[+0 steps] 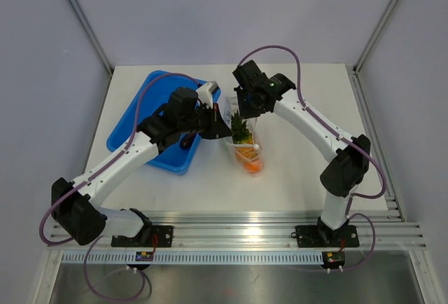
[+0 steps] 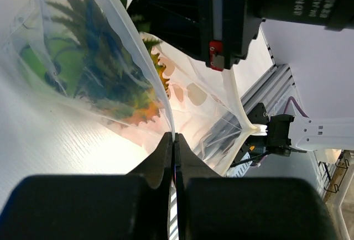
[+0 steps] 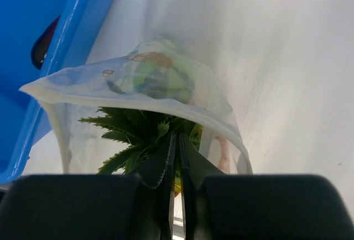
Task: Place the food in the zip-top bag and seal the zipper
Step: Adjust the fake fruit in the zipper food storage bag.
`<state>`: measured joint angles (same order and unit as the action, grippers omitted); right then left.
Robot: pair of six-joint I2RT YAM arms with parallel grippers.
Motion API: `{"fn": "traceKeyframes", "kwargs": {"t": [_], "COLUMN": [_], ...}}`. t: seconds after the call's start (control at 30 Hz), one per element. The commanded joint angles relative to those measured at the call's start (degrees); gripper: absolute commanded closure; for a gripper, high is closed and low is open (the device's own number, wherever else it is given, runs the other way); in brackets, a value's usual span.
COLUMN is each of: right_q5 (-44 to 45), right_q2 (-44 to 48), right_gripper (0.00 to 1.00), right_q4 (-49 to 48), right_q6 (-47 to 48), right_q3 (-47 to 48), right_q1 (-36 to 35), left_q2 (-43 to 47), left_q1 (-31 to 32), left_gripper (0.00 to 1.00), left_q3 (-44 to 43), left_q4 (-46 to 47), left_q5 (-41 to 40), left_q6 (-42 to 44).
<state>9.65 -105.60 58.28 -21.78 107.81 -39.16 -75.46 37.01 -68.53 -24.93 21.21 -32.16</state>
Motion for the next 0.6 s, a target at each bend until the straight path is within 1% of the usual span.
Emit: {"fn": "traceKeyframes", "kwargs": {"t": [0.0, 0.03, 0.2, 0.33, 0.43, 0.57], "right_q5": [-4.2, -5.2, -11.1, -13.9, -15.8, -17.0], "right_q2": [6.2, 8.5, 13.4, 16.7, 16.9, 13.6], "right_gripper": [0.88, 0.87, 0.86, 0.87, 0.87, 0.87], "right_q4": [-1.8, -2.0, -2.8, -4.9, -7.7, -13.3], "right_q6": [1.0, 0.7, 0.1, -1.8, -2.7, -4.4], "right_q3": [2.1, 1.8, -1.7, -9.3, -12.6, -14.9], "right_q1": [-0.2, -0.2, -0.2, -1.3, -1.5, -1.5], "left_q2": [0.8, 0.5, 0.4, 0.6, 0.5, 0.2], "left_q1": [-0.2, -0.2, -0.3, -0.5, -0.7, -0.7], "left_gripper": [1.0, 1.0, 1.0, 1.0, 1.0, 1.0], "left_q3": [0.0, 0.0, -0.1, -0.2, -0.1, 0.0], "left_q4": [3.7, 3.8, 4.1, 3.9, 3.9, 3.9], "left_q5": [2.6, 2.9, 2.3, 1.9, 1.7, 1.7], "left_q6": [-0.1, -0.2, -0.4, -0.4, -0.3, -0.3]}}
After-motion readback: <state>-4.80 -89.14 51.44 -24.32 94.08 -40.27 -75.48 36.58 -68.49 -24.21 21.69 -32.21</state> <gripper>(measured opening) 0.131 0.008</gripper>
